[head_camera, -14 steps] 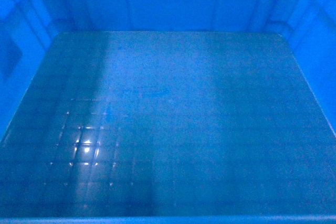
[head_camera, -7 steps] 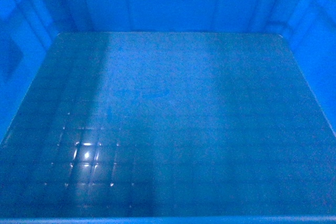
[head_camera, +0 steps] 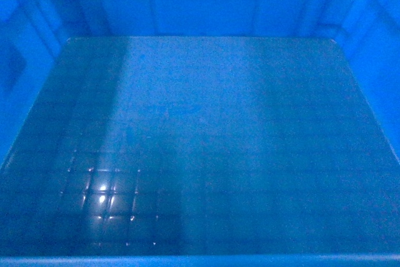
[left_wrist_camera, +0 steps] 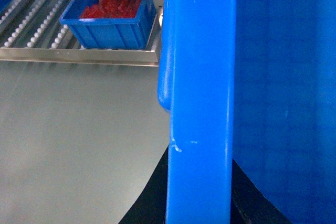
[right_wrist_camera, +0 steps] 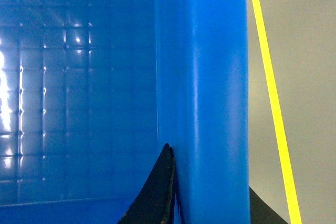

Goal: Place box next to blue box on left shelf

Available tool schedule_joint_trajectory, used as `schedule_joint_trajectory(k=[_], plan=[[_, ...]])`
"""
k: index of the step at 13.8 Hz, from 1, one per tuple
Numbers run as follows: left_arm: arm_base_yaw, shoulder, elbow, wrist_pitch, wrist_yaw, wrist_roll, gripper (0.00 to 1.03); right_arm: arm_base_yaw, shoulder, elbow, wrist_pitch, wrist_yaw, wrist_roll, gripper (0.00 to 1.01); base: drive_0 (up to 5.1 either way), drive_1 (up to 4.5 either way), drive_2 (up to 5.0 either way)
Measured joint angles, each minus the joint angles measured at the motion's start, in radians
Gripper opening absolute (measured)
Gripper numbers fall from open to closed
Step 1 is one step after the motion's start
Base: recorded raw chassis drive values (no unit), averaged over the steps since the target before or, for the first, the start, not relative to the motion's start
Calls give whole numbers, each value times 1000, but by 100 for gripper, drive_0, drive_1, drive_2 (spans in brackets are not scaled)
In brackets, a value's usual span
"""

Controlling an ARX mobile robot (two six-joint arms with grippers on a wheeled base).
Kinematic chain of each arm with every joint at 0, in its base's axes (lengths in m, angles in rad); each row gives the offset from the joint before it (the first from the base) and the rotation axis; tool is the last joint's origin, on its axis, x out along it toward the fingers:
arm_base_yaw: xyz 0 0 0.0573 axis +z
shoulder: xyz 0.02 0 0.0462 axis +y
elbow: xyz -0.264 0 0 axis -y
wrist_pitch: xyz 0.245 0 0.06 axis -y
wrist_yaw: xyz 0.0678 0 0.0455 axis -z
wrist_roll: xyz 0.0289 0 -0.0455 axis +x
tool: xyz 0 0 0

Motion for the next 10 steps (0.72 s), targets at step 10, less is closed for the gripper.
schedule_joint_trajectory(k=[10], plan=[[-1, 0, 0, 4, 1, -1, 12, 0, -3, 0, -3, 3, -2, 13, 14, 447, -420]])
